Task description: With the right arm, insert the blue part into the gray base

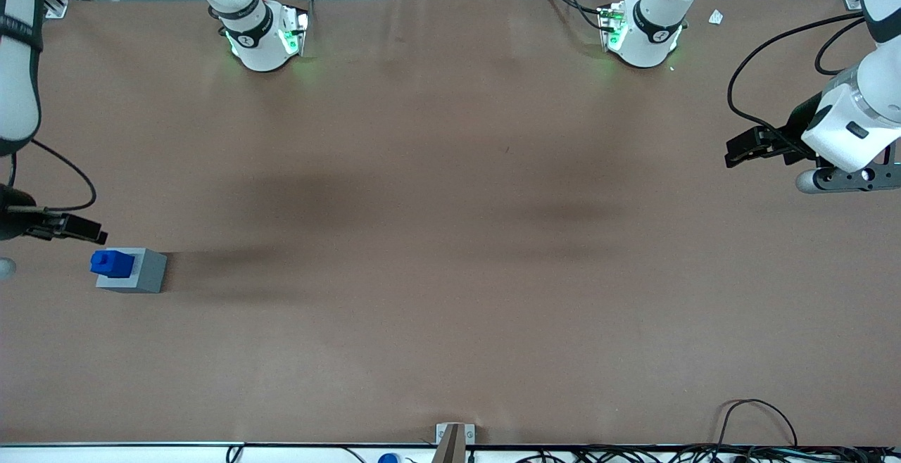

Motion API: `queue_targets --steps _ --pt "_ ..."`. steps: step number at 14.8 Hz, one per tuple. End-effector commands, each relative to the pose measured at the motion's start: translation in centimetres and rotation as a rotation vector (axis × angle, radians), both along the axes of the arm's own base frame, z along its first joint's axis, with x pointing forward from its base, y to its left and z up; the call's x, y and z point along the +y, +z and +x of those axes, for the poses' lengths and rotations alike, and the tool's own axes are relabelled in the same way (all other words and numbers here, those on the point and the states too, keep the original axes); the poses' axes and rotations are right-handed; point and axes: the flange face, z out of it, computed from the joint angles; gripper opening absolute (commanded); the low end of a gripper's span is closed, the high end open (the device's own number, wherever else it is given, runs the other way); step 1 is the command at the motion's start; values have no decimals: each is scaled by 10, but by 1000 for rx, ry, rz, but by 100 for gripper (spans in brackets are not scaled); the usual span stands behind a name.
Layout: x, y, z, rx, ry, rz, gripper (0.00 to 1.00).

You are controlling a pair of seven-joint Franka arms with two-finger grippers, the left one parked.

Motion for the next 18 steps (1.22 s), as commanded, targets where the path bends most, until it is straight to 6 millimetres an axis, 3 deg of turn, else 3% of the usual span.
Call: queue_targets --steps 1,3,7,14,18 --pt "33 41 -32 0 -8 21 100" --pt "59 72 -52 4 -46 27 100" --pt "78 114 -86 9 -73 28 100" --pt "72 126 -122 37 -67 36 100" --pt "68 137 -119 11 -76 34 100"
